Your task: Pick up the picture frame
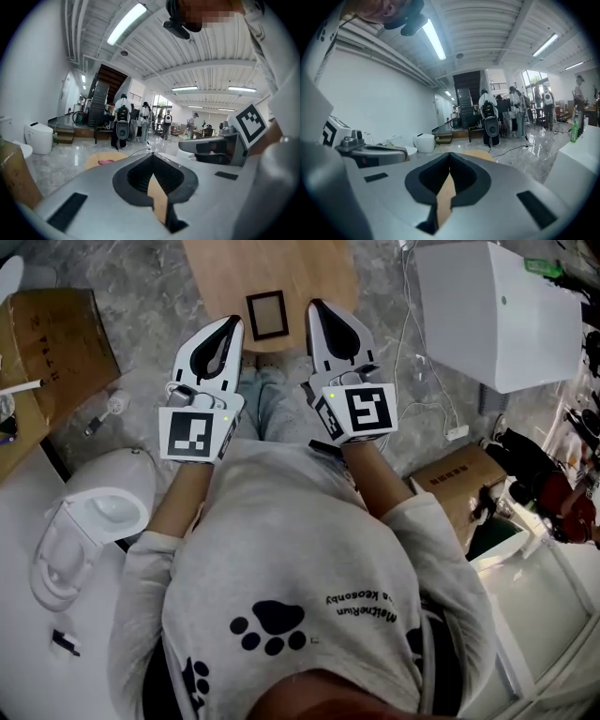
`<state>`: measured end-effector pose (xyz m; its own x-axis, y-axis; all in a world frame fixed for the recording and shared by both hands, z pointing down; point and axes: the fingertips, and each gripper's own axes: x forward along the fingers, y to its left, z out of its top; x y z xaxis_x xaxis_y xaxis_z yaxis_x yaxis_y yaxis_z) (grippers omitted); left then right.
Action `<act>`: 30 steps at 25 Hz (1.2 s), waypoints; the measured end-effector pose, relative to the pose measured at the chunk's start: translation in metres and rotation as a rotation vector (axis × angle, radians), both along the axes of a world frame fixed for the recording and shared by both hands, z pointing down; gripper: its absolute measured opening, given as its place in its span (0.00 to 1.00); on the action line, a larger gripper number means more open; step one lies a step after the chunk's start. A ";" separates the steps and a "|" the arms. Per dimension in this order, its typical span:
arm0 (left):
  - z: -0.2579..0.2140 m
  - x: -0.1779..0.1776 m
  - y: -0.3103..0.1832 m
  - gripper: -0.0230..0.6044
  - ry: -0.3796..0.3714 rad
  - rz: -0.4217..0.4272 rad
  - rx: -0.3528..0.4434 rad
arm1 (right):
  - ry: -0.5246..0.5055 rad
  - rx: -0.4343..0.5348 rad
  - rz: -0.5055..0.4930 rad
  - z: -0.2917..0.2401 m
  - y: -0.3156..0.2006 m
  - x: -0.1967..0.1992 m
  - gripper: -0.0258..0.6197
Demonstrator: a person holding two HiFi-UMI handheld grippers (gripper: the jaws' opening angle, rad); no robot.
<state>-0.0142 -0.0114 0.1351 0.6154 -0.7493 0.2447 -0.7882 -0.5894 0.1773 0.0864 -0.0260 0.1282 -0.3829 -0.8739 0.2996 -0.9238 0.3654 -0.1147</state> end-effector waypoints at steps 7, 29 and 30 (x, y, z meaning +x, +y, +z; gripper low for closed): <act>0.041 0.002 0.002 0.05 -0.025 0.002 -0.023 | 0.011 -0.055 -0.034 0.044 0.006 0.000 0.05; 0.135 0.003 -0.015 0.05 -0.038 -0.035 -0.073 | 0.018 -0.124 -0.081 0.152 -0.009 -0.005 0.05; 0.141 0.003 -0.014 0.05 -0.041 -0.034 -0.076 | 0.020 -0.127 -0.082 0.158 -0.009 -0.005 0.05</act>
